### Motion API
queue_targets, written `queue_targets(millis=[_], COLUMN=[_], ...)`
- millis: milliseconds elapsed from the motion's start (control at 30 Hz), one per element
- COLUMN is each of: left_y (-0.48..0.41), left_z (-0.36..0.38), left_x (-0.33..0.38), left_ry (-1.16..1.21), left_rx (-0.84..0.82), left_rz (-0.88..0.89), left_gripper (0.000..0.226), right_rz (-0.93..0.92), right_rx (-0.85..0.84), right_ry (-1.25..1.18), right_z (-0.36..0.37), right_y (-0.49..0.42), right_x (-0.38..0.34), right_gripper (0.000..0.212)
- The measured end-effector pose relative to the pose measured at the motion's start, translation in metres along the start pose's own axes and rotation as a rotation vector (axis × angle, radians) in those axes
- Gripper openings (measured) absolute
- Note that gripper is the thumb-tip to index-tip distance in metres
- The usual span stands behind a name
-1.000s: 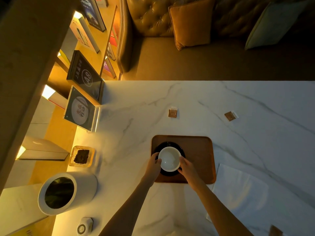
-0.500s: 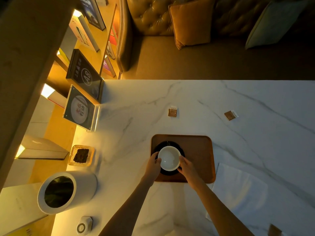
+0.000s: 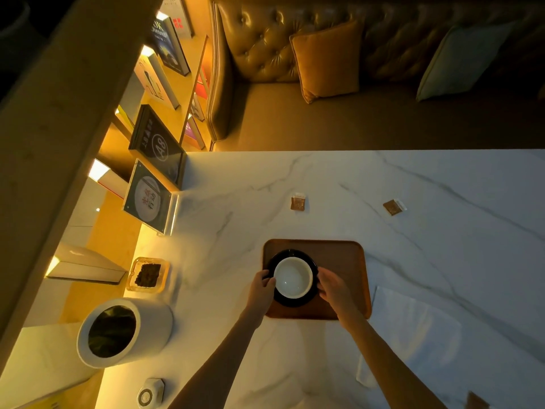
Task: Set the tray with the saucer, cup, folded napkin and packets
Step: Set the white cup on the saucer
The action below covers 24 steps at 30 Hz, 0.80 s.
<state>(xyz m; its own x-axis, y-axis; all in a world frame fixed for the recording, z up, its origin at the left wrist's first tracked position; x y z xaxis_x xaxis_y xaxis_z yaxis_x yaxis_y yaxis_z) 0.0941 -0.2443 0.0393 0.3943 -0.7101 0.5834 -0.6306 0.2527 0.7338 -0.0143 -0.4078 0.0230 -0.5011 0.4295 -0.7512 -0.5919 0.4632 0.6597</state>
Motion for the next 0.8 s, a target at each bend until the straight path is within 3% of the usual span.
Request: queue_targets(millis=[233,367,567,800], left_y=[0.039,0.066,0.093,0.115], left_z=[-0.019,-0.017,-0.001,0.037], left_x=[0.007,0.000,-0.020,-0.012], left_ry=[-0.081,-0.208,-0.322,-0.382], left_rx=[0.061,0.064,-0.002,-0.090], left_rz=[0.093,0.177,0.224,0.283], left_gripper=[0.034,0.031,0.028,0.014], right_rz=[-0.238,-0.309,-0.256,-0.253], right_rx=[0.140,0.192,0.282,0.336], right_ry=[0.105,0.308,0.305,0.236], right_z=[-0.042,-0.072,-0.118,-0.158], right_y=[0.050,0.092,0.143,0.175], right_x=[-0.011,0.011,0.061,0.067], right_gripper=[0.014,0.019,0.019,0.021])
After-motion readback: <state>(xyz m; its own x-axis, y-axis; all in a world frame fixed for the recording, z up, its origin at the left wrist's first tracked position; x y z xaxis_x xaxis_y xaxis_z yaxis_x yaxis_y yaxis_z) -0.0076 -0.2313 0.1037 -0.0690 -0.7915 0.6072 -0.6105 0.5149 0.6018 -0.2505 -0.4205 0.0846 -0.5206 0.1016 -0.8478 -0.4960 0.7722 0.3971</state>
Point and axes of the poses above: each hand's wrist, its own y-axis away from the middle knuckle, its own z-axis out of the palm, x = y × z, the point moved 2 cm from there along -y, towards the middle knuckle, and after that the axes turned 11 degrees about -y, right-handed, at the moved point
